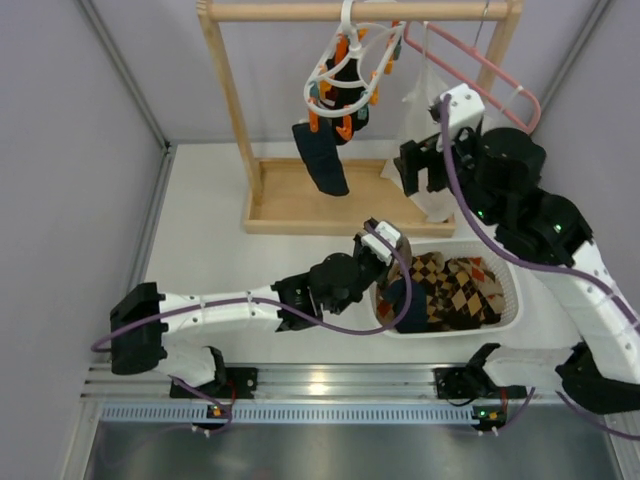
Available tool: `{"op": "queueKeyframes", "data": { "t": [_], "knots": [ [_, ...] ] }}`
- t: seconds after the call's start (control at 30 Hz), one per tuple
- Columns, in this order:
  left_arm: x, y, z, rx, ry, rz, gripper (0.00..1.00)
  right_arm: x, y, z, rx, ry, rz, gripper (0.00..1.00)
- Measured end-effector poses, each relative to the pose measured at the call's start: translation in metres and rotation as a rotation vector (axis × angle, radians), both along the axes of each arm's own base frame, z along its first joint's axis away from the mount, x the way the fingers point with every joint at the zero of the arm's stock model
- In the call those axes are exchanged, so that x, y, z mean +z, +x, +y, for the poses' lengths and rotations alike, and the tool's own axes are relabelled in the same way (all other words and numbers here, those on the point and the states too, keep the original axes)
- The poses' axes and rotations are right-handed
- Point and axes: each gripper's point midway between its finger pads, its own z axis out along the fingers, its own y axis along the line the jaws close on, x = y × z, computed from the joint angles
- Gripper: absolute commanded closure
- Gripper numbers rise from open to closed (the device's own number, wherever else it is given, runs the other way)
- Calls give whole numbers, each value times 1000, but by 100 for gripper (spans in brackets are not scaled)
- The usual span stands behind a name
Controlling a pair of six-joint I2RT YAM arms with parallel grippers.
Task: Remove the socks clipped to the hanger
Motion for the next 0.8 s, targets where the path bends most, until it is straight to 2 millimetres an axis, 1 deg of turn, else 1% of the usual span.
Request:
{"op": "queueKeyframes", "data": {
  "t": [0.07,0.17,0.23,0.3,0.43,0.57,0.63,0.67,0.7,0.73,0.77,0.8],
  "knots": [
    [-3,-11,-6,-72,-10,33,100,1,-19,-19,-17,39,-14,16],
    [-9,-28,-18,-177,-20,81,100,-6,-45,-44,-32,91,-23,14],
    [-15,-36,-25,-231,-13,107,100,-16,-61,-57,-39,119,-17,13],
    [-19,-42,-34,-277,0,124,100,-19,-73,-69,-44,153,-23,12],
    [-34,-48,-67,-362,42,154,100,-17,-89,-82,-49,203,-40,11],
    [-57,-51,-98,-435,85,197,100,-12,-99,-90,-47,236,-54,10],
    [-70,-51,-112,-463,98,226,94,-10,-102,-94,-47,250,-64,9],
    [-76,-50,-117,-473,107,240,88,-9,-104,-96,-49,254,-68,9],
    [-83,-49,-121,-479,117,257,72,-10,-105,-97,-52,255,-70,9],
    [-90,-49,-125,-485,127,270,58,-12,-105,-99,-58,256,-67,9],
    [-96,-48,-129,-490,138,285,50,-15,-105,-99,-64,255,-63,9],
    [-101,-47,-131,-488,143,302,35,-21,-102,-99,-76,246,-53,9]
  ]
}}
